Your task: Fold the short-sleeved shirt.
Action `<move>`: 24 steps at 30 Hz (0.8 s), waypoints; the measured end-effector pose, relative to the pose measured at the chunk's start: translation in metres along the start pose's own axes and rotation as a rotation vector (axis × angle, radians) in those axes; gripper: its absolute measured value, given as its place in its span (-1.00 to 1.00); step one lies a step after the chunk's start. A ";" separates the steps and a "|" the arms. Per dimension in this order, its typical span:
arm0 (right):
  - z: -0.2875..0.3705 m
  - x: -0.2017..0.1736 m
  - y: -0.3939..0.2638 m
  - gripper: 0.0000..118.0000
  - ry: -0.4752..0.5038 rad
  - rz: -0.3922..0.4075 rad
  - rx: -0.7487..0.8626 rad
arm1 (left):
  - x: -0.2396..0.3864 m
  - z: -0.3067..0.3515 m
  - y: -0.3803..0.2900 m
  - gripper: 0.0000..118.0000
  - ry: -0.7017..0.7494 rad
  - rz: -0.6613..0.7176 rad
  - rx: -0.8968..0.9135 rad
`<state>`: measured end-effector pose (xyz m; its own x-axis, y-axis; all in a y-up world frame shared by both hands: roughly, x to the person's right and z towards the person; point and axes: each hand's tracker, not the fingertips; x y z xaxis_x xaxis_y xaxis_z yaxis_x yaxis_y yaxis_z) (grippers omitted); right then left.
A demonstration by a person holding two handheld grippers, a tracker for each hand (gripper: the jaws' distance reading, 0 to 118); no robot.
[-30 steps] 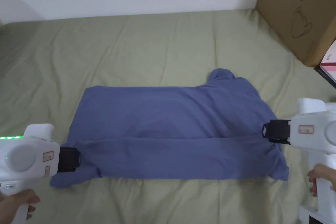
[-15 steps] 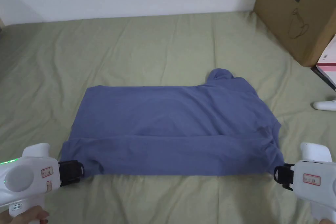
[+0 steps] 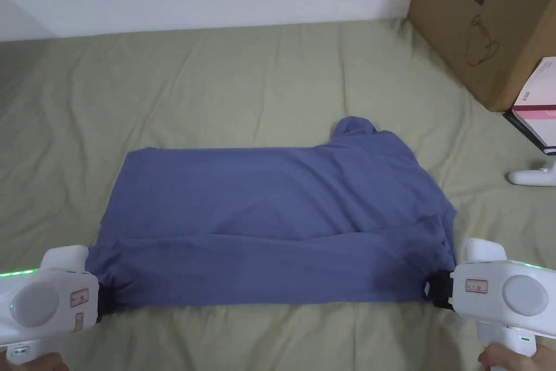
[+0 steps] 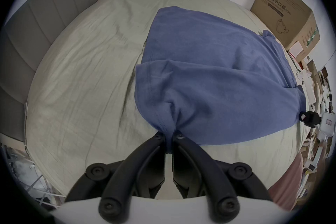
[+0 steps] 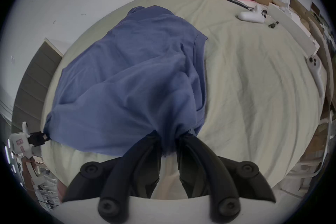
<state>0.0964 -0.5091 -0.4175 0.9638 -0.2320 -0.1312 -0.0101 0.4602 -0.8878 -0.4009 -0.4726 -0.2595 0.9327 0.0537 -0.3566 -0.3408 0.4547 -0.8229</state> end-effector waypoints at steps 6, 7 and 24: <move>0.023 -0.006 0.007 -0.83 0.030 0.005 0.022 | -0.003 0.020 0.003 -0.92 -0.006 -0.022 0.026; 0.029 -0.008 0.008 -0.83 0.034 0.026 0.033 | -0.004 0.024 0.003 -0.92 -0.007 -0.023 0.032; 0.075 0.017 -0.080 -0.81 -0.024 0.086 -0.026 | -0.005 0.063 -0.100 -0.40 0.011 -0.092 -0.040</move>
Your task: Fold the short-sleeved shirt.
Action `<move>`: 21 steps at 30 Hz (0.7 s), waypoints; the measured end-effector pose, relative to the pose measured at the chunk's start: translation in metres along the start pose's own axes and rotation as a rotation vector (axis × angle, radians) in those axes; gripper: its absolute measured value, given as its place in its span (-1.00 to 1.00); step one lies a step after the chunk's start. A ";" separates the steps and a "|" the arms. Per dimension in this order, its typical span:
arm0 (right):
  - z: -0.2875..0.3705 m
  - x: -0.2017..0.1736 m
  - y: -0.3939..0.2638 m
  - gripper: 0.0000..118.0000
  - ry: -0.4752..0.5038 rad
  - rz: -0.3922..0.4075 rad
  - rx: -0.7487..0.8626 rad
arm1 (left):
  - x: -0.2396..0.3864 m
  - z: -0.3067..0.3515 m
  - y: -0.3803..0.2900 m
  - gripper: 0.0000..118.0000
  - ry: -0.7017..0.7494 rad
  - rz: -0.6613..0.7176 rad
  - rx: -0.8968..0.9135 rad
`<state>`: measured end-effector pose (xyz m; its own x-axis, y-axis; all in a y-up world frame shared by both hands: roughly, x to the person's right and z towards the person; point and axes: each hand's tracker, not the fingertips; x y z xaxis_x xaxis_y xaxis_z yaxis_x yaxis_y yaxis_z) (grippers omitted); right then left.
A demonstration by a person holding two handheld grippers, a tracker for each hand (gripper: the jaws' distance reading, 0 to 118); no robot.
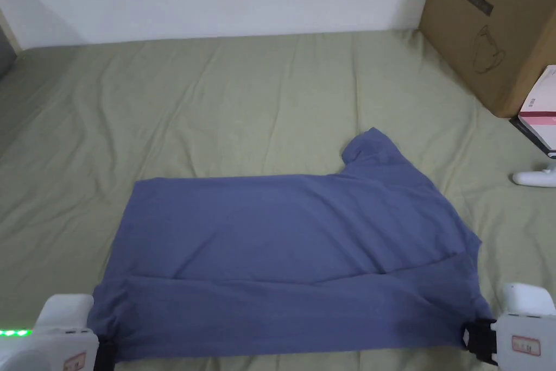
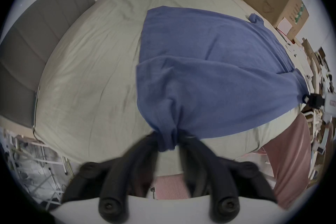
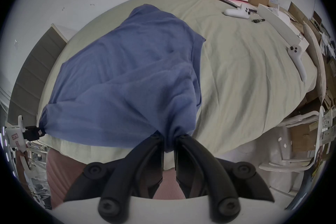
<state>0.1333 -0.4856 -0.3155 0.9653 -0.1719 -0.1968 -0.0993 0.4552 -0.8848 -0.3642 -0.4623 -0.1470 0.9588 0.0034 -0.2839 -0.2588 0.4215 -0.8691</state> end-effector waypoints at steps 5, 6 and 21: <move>0.014 -0.013 0.020 0.46 -0.086 0.082 0.058 | -0.014 0.004 0.012 0.44 -0.004 0.071 -0.032; 0.019 -0.013 0.029 0.46 -0.078 0.098 0.096 | -0.016 0.008 0.017 0.44 -0.015 0.086 -0.028; -0.022 -0.031 0.167 -1.00 0.063 -0.001 0.161 | 0.031 -0.014 0.111 -1.00 -0.035 0.053 0.123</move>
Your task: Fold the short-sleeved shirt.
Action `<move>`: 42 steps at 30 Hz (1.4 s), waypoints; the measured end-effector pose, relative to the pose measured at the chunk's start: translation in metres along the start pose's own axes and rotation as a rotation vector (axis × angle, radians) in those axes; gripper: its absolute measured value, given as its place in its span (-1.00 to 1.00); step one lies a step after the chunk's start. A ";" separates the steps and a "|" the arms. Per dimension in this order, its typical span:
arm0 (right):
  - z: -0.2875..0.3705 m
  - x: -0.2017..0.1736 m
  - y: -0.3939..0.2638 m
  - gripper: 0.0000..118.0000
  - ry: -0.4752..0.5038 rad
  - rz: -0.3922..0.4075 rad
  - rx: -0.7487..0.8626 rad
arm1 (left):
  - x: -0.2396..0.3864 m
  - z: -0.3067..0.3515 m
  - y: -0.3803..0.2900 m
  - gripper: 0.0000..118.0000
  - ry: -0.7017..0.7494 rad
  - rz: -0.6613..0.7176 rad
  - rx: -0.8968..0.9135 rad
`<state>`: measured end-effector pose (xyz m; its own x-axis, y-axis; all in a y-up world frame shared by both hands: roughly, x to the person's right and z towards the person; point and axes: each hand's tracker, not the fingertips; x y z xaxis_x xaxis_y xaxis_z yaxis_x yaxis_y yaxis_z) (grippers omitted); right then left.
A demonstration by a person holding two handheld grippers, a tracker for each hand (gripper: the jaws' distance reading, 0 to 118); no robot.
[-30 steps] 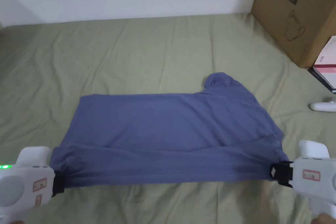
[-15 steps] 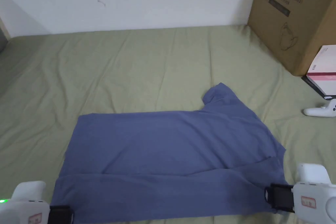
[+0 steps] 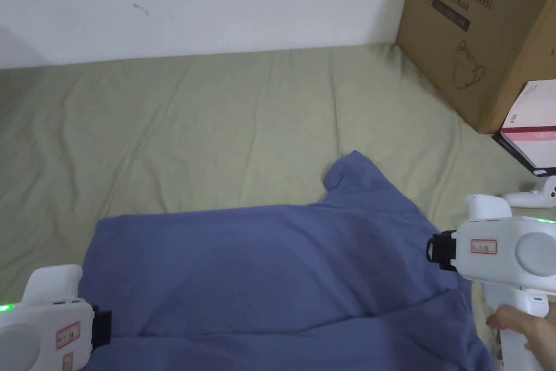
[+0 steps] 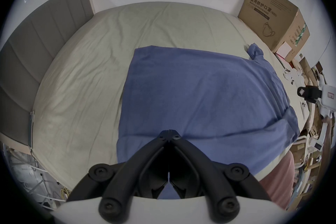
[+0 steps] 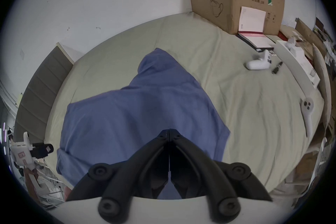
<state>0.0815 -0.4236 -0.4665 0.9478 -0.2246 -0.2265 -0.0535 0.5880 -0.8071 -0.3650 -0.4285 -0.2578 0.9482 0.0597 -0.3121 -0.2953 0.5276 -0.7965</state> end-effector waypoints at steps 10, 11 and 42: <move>-0.134 0.018 0.112 0.24 -0.068 0.110 -0.113 | 0.002 -0.051 0.044 -1.00 0.017 0.010 -0.015; -0.148 0.022 0.119 0.56 -0.083 0.116 -0.126 | 0.001 -0.054 0.047 -1.00 0.021 0.009 -0.017; -0.179 0.020 0.121 -1.00 -0.100 0.144 -0.179 | -0.060 -0.183 0.172 0.35 0.051 0.091 -0.031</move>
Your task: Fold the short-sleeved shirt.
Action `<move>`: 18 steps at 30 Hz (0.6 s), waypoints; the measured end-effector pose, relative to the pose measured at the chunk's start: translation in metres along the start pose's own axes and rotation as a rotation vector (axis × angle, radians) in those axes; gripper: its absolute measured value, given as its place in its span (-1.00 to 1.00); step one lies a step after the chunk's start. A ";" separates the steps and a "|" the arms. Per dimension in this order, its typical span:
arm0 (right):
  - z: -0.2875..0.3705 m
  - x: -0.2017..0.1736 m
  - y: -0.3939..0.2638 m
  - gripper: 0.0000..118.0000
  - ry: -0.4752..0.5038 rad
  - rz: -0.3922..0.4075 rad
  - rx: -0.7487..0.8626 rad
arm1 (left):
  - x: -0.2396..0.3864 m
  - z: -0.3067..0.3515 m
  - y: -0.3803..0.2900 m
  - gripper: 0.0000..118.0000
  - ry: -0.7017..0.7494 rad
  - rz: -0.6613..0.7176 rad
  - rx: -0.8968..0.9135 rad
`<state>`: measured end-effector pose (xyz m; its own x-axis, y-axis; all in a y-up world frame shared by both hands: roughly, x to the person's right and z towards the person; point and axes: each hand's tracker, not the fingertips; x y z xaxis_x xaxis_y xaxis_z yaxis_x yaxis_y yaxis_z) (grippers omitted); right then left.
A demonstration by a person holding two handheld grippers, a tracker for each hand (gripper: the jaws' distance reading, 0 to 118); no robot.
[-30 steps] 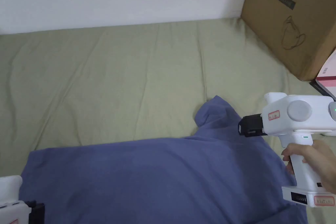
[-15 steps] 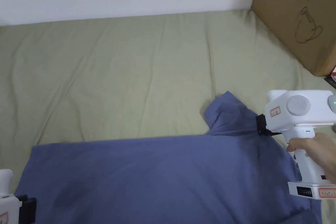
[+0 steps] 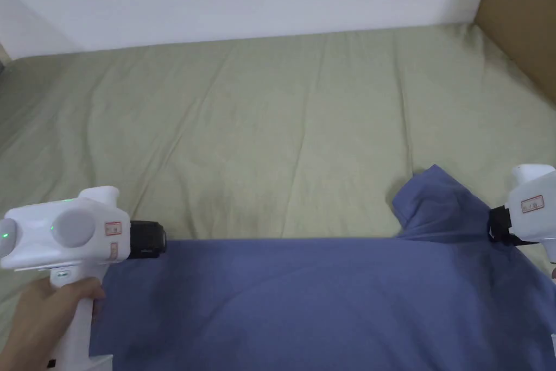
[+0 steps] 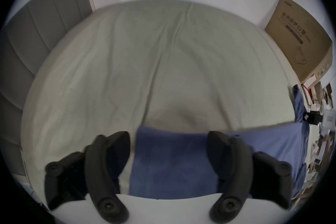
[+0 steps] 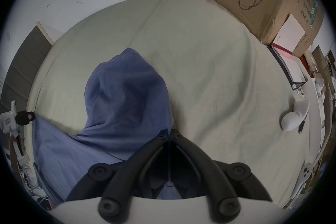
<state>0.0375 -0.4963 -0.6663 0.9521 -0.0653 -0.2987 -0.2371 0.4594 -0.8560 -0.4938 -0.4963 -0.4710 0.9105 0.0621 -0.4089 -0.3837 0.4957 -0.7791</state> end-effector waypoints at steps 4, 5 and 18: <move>0.004 0.000 -0.002 -1.00 0.010 -0.010 -0.002 | 0.005 -0.004 -0.011 -0.40 0.040 -0.001 -0.018; 0.008 -0.001 -0.002 -1.00 0.013 -0.008 0.003 | 0.007 0.003 -0.010 -0.94 0.066 -0.035 -0.005; 0.126 -0.001 -0.043 -1.00 0.050 -0.003 0.126 | 0.002 0.131 -0.054 -0.96 -0.020 -0.086 0.097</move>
<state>0.0715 -0.4040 -0.5761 0.9414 -0.1095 -0.3191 -0.2047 0.5665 -0.7983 -0.4509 -0.4089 -0.3677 0.9427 0.0325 -0.3321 -0.2882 0.5810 -0.7612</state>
